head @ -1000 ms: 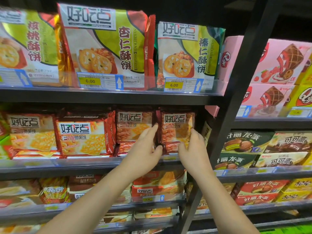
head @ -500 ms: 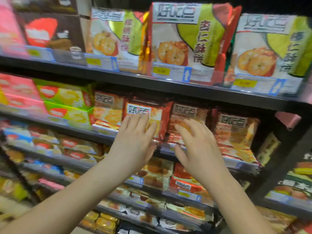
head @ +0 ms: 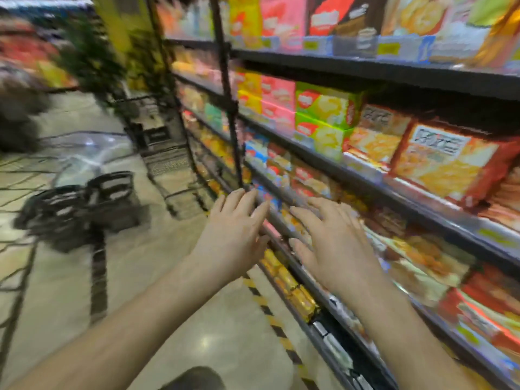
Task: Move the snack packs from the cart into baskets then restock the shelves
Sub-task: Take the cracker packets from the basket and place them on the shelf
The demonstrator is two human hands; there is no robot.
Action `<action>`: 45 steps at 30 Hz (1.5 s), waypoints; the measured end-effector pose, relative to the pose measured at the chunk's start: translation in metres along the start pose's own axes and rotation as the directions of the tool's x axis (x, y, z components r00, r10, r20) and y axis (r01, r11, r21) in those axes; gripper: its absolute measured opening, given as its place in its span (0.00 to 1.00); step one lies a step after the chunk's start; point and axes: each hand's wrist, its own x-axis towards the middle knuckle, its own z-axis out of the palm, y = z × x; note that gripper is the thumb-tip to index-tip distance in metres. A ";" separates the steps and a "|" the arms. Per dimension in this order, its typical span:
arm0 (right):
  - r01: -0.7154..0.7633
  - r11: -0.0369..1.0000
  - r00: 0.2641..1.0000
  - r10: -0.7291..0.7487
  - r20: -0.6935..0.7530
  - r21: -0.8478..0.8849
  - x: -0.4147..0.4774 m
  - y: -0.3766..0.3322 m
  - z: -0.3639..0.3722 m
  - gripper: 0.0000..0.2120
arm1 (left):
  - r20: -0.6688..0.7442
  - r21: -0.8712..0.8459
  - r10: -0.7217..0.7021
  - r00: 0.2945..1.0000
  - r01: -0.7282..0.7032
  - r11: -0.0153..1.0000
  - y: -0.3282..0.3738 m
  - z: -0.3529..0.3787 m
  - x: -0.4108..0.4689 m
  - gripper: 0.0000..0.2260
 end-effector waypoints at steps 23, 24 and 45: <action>0.564 0.778 0.746 -0.624 0.234 0.276 0.104 -0.571 0.217 0.26 | 0.106 0.121 -0.736 0.669 0.726 0.677 -0.475 -0.010 -0.378 0.29; 0.582 0.764 0.733 -0.641 0.227 0.277 0.112 -0.586 0.225 0.26 | 0.113 0.127 -0.746 0.656 0.735 0.666 -0.492 -0.009 -0.383 0.29; 0.607 0.737 0.695 -0.674 0.252 0.298 0.440 -0.793 0.485 0.26 | 0.246 0.186 -0.761 0.601 0.741 0.645 -0.899 0.093 -0.257 0.30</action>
